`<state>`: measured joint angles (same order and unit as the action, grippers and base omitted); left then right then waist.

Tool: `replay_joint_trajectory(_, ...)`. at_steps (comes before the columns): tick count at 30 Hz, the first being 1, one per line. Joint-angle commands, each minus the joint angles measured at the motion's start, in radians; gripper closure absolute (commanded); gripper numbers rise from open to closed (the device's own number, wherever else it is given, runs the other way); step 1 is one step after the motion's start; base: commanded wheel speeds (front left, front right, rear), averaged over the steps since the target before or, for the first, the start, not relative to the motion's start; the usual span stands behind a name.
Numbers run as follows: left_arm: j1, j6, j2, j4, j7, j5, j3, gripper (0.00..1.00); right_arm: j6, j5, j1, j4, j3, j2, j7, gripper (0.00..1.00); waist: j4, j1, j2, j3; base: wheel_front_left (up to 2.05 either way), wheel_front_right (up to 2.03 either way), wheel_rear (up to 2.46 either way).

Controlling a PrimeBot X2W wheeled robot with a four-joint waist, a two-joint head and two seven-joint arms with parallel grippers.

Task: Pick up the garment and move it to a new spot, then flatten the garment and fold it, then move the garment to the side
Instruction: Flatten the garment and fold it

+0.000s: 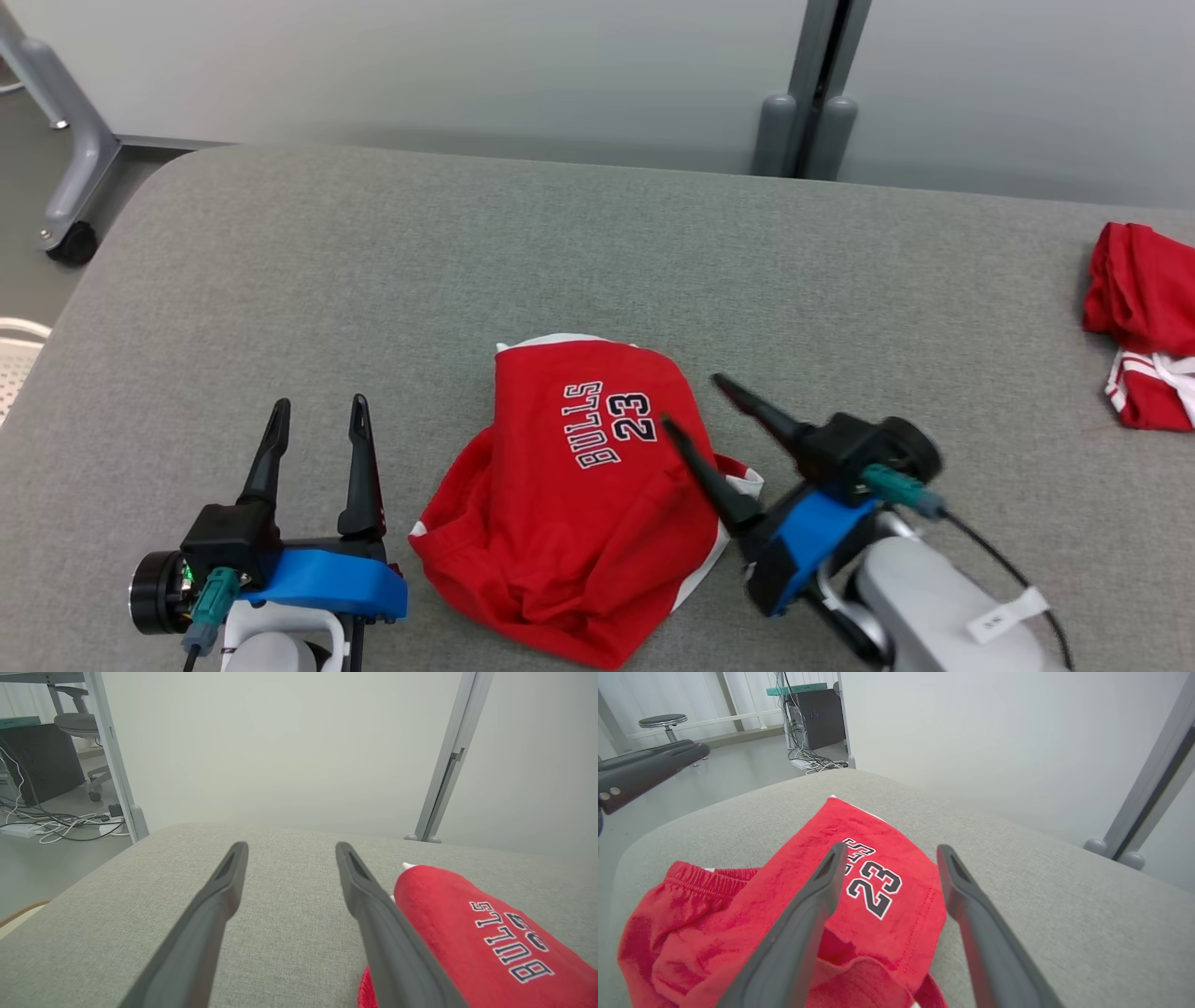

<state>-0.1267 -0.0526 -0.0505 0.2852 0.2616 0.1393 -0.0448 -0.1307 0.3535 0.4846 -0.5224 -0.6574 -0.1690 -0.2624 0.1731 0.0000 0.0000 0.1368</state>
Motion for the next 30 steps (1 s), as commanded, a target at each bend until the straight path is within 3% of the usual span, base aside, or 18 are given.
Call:
replay_joint_trajectory(1,0.005,0.000,0.000,-0.004,0.005,-0.008,0.005,0.00,0.000,-0.010,-0.028,0.011,0.025,-0.013,-0.003,0.00,-0.010,0.0000,0.0000,-0.005,0.00,0.00,0.00)
replay_joint_trajectory(7,0.011,-0.008,0.000,-0.007,0.005,-0.014,0.019,0.00,0.000,-0.043,-0.101,0.044,0.121,-0.062,-0.003,0.00,-0.021,0.0000,0.0000,-0.003,0.00,0.00,0.00)
replay_joint_trajectory(14,0.008,-0.015,0.000,-0.003,0.005,-0.017,0.014,0.00,0.000,-0.027,-0.151,0.003,0.099,-0.080,-0.003,0.00,0.001,0.0000,0.0000,0.004,0.00,0.00,0.00)
replay_joint_trajectory(23,-0.009,-0.021,0.000,0.000,0.005,-0.023,0.007,0.00,0.000,0.010,-0.072,-0.170,0.036,-0.034,-0.003,0.00,0.029,0.0000,0.0000,0.028,0.00,0.00,0.00)
replay_joint_trajectory(24,-0.011,-0.023,0.000,0.002,0.005,-0.024,0.005,0.00,0.000,0.023,-0.067,-0.200,0.026,-0.029,-0.003,0.12,0.032,0.0000,0.0000,0.030,0.00,0.00,0.00)
replay_joint_trajectory(25,-0.014,-0.025,0.000,0.003,0.005,-0.024,0.004,0.00,0.000,0.035,-0.052,-0.221,0.024,-0.025,-0.003,0.99,0.035,0.0000,0.0000,0.032,0.00,0.00,0.00)
replay_joint_trajectory(30,-0.010,-0.018,0.000,0.006,0.005,-0.025,0.004,0.00,0.000,0.074,-0.023,-0.260,0.041,-0.014,-0.003,1.00,0.032,0.0000,0.0000,0.024,0.00,0.00,0.00)
